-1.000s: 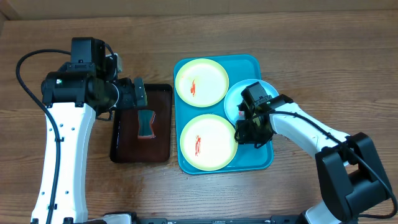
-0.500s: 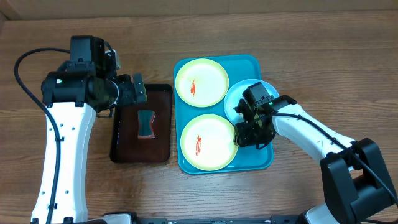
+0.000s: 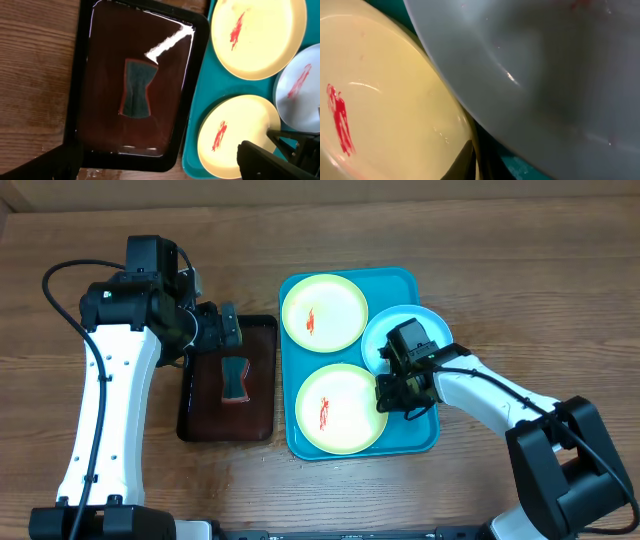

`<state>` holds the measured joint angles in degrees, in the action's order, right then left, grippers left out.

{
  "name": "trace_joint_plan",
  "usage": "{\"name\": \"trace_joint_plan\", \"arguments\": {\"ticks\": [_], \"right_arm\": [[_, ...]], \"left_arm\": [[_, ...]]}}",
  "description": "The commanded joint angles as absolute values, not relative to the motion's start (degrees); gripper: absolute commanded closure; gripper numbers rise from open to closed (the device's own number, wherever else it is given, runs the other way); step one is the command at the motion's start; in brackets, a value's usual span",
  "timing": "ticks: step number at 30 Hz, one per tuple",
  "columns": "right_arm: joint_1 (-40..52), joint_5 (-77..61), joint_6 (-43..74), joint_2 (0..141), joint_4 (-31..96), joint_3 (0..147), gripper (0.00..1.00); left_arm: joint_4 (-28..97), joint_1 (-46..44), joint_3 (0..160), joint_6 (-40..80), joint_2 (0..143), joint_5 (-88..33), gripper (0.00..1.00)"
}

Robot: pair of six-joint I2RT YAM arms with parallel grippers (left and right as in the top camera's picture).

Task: Clean dirty plates on tray and stack at the side
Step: 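Reach the left gripper to the sponge in the black tray, then grasp the sponge with the left gripper and dip it in water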

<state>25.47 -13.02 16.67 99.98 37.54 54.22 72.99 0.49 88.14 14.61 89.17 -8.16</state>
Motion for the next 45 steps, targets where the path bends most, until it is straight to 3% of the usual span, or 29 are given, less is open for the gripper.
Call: {"name": "trace_joint_plan", "arguments": {"ticks": [1,8,16,19,24,28,45], "right_arm": [[25.21,-4.34,20.91,101.16,37.54,54.26,0.95],[25.23,-4.32,21.06,101.16,36.71,54.46,0.95],[25.23,-3.75,20.6,101.16,36.88,54.46,0.95],[25.23,-3.68,20.62,101.16,36.88,54.46,0.95],[25.23,-3.66,20.6,101.16,37.12,54.46,0.95],[25.23,-3.68,20.62,101.16,37.54,54.46,0.95],[25.23,-3.68,20.64,101.16,37.6,54.46,0.95]], "left_arm": [[73.49,0.67,88.58,14.59,89.69,-5.72,0.05],[69.19,0.62,81.23,15.07,93.06,-4.99,0.15],[62.08,0.25,76.42,15.49,104.29,-7.22,0.36],[61.04,-0.84,76.42,15.49,109.08,-7.49,0.49],[59.4,-3.2,76.44,15.55,114.72,-7.11,0.82],[58.3,-3.68,76.44,15.7,116.03,-6.85,0.96],[69.34,-3.79,88.23,15.18,112.16,-3.64,0.96]]}}
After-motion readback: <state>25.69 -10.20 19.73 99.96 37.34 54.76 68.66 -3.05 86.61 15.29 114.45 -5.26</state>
